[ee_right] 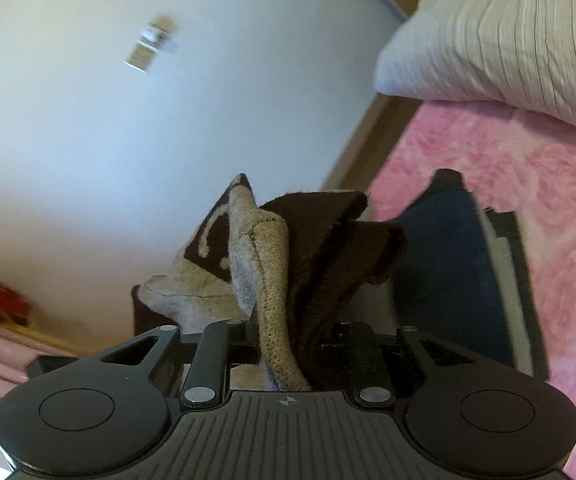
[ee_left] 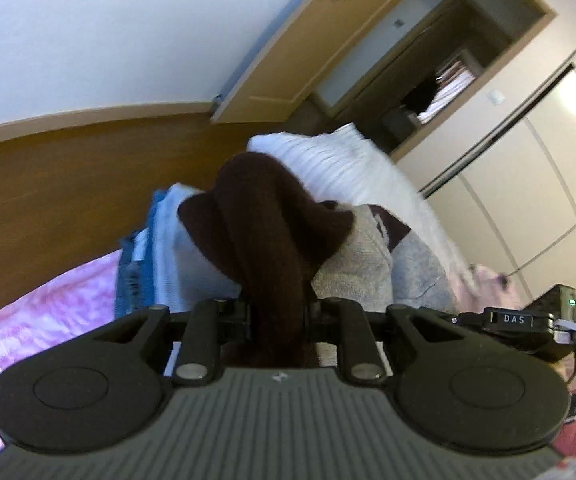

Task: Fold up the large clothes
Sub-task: 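Lift the bundle with both grippers and carry it to the jeans stack, then lower the bundle onto the folded jeans stack and open both grippers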

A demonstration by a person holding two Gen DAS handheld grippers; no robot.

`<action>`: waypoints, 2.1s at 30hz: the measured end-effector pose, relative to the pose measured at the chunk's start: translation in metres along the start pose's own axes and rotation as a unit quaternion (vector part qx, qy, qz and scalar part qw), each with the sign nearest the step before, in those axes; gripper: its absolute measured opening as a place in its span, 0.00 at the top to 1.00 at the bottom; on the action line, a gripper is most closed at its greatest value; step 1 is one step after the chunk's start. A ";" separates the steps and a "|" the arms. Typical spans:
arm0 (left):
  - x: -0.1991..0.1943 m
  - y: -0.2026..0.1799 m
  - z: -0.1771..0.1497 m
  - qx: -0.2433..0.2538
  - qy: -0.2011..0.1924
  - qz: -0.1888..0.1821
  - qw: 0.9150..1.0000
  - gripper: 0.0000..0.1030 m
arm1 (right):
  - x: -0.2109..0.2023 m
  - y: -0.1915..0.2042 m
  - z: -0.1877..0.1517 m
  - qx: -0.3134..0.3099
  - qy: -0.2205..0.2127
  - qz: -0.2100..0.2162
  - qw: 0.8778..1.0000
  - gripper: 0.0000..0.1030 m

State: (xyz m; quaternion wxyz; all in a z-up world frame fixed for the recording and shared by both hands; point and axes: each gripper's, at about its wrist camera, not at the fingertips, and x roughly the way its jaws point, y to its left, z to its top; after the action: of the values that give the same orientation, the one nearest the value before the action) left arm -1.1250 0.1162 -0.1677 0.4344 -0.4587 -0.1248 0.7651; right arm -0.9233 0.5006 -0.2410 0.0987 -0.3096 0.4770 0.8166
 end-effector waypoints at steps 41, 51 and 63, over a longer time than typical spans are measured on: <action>-0.014 -0.071 0.007 0.171 -0.019 0.152 0.973 0.63 | 0.003 0.098 -0.063 -0.239 -0.102 -0.200 0.945 0.48; -0.068 -0.107 -0.070 0.131 0.058 0.191 0.971 0.53 | -0.045 0.118 -0.141 -0.150 -0.067 -0.211 0.964 0.44; -0.188 -0.174 -0.117 0.134 0.016 0.216 0.967 0.36 | -0.143 0.163 -0.199 -0.159 -0.061 -0.191 0.967 0.40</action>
State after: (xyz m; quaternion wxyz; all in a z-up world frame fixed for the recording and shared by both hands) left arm -0.8962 0.0484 -0.0175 0.3181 -0.4252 0.0878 0.8428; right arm -0.8035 0.2669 -0.1084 0.2311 -0.3565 0.2666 0.8651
